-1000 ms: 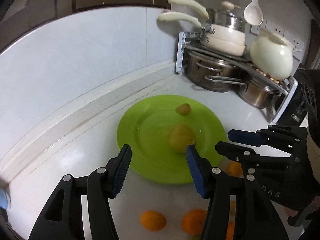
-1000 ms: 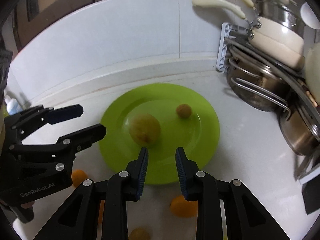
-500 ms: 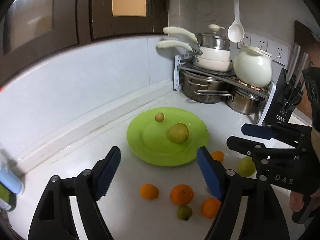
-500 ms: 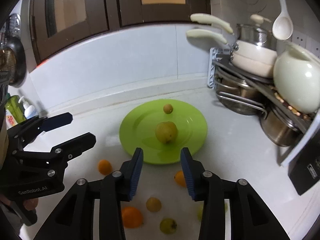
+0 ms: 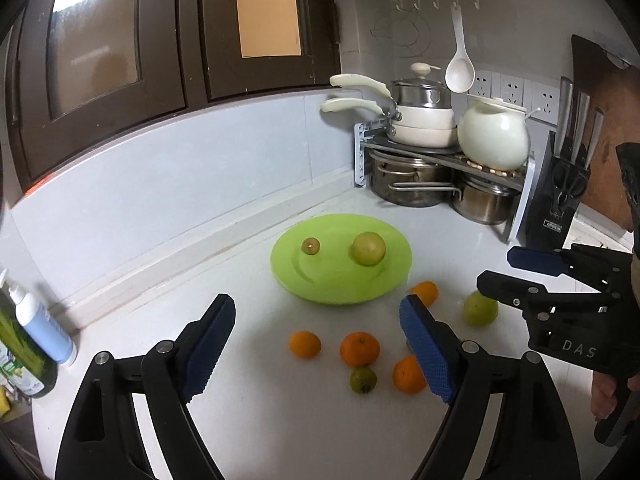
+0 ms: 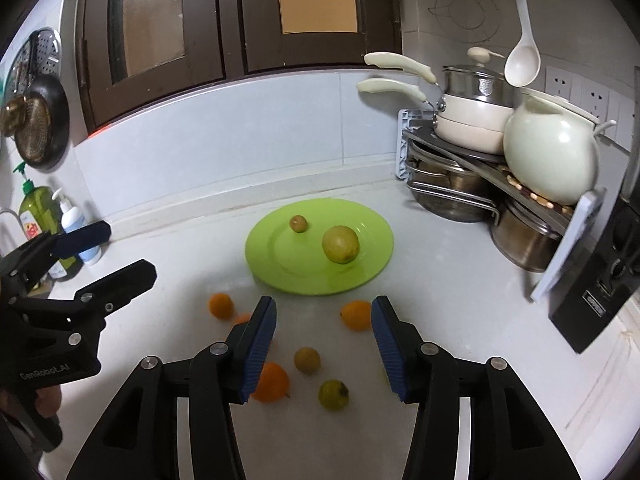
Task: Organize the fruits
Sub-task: 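Withdraw both open grippers from the plate toward the remaining fruits, then grasp a small dark green fruit with the left gripper while the right grasps a stemmed green fruit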
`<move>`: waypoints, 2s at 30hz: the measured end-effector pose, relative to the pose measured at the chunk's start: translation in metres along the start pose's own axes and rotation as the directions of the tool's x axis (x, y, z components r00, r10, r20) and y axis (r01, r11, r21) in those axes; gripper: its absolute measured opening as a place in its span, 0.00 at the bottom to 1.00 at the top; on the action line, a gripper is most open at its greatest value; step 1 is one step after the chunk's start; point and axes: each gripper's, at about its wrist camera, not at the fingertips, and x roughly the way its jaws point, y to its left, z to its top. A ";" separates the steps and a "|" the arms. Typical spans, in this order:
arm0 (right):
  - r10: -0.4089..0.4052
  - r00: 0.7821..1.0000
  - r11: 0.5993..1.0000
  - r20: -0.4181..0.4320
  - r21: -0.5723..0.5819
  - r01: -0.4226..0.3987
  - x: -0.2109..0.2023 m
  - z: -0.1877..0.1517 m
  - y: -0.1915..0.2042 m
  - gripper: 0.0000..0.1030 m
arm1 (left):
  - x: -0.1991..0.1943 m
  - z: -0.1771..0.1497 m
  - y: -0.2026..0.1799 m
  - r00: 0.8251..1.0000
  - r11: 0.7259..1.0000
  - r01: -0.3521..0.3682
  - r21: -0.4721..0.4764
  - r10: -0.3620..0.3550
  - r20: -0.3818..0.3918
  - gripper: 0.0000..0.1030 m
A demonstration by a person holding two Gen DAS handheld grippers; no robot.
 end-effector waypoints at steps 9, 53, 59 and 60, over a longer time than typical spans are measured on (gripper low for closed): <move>-0.020 1.000 1.000 -0.013 -0.024 0.020 -0.008 -0.019 0.003 0.49 | -0.005 -0.022 -0.002 1.000 1.000 0.007 -0.006 -0.007 -0.027 0.82; 0.059 0.968 0.998 -0.244 0.037 -0.051 0.080 -0.069 -0.018 0.41 | 0.106 -0.072 -0.019 0.948 0.987 0.162 0.002 -0.155 -0.277 0.42; 0.074 0.963 0.997 -0.259 0.040 -0.065 0.088 -0.071 -0.016 0.35 | 0.110 -0.072 -0.020 0.943 0.985 0.169 -0.012 -0.166 -0.288 0.33; 0.070 0.963 0.997 -0.262 0.035 -0.063 0.089 -0.071 -0.016 0.35 | 0.111 -0.072 -0.020 0.943 0.986 0.169 -0.013 -0.165 -0.289 0.31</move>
